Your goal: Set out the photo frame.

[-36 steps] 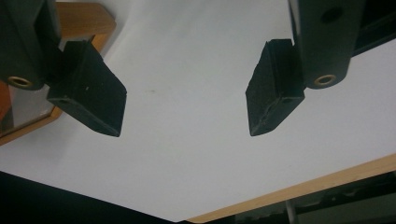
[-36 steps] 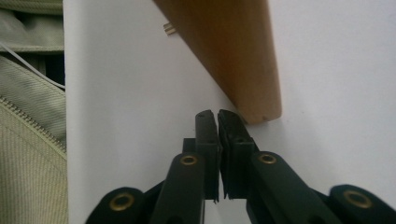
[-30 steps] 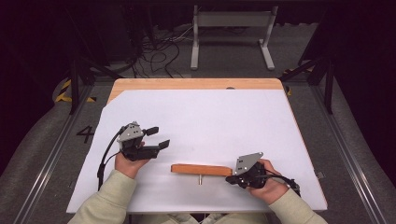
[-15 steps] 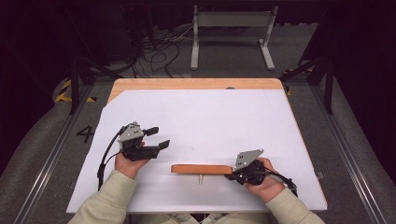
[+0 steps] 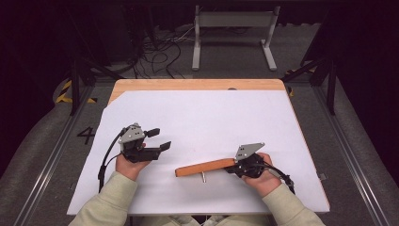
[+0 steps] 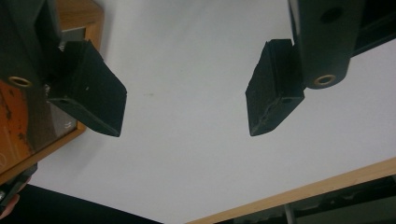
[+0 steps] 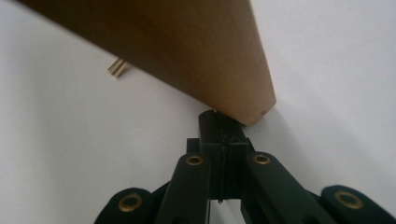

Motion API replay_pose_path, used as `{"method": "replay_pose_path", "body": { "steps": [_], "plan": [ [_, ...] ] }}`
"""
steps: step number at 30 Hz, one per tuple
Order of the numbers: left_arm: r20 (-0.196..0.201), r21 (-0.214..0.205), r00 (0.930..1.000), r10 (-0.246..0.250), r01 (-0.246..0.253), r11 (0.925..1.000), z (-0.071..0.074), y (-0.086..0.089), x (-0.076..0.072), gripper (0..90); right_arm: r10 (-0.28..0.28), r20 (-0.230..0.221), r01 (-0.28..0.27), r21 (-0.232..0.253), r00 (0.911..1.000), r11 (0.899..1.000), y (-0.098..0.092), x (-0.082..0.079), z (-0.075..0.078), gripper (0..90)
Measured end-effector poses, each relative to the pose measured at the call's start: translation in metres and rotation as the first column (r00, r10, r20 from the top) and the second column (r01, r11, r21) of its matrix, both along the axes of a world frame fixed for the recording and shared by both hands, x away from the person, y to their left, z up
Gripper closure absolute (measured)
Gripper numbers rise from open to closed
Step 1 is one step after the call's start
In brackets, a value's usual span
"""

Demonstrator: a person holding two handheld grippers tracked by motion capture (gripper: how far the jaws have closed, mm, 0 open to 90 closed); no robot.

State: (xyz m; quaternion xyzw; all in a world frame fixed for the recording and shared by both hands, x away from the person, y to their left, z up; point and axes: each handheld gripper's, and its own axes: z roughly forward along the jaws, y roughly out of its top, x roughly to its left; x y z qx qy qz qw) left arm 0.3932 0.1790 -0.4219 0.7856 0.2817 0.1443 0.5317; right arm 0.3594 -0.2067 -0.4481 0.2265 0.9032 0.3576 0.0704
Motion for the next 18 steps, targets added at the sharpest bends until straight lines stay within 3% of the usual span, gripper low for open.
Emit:
{"method": "replay_pose_path", "body": {
  "steps": [5,18],
  "plan": [
    [-0.002,-0.002,1.0000,0.003,-0.003,1.0000,0.000,0.001,0.000,29.1,-0.036,-0.006,0.036,0.041,0.9993,0.998,-0.001,0.012,0.001,90.0],
    [-0.008,0.008,0.9997,0.025,-0.024,0.9997,-0.003,0.007,-0.006,30.7,-0.098,0.011,0.097,0.069,0.9952,0.993,0.007,0.034,0.003,90.0]
  ]
}}
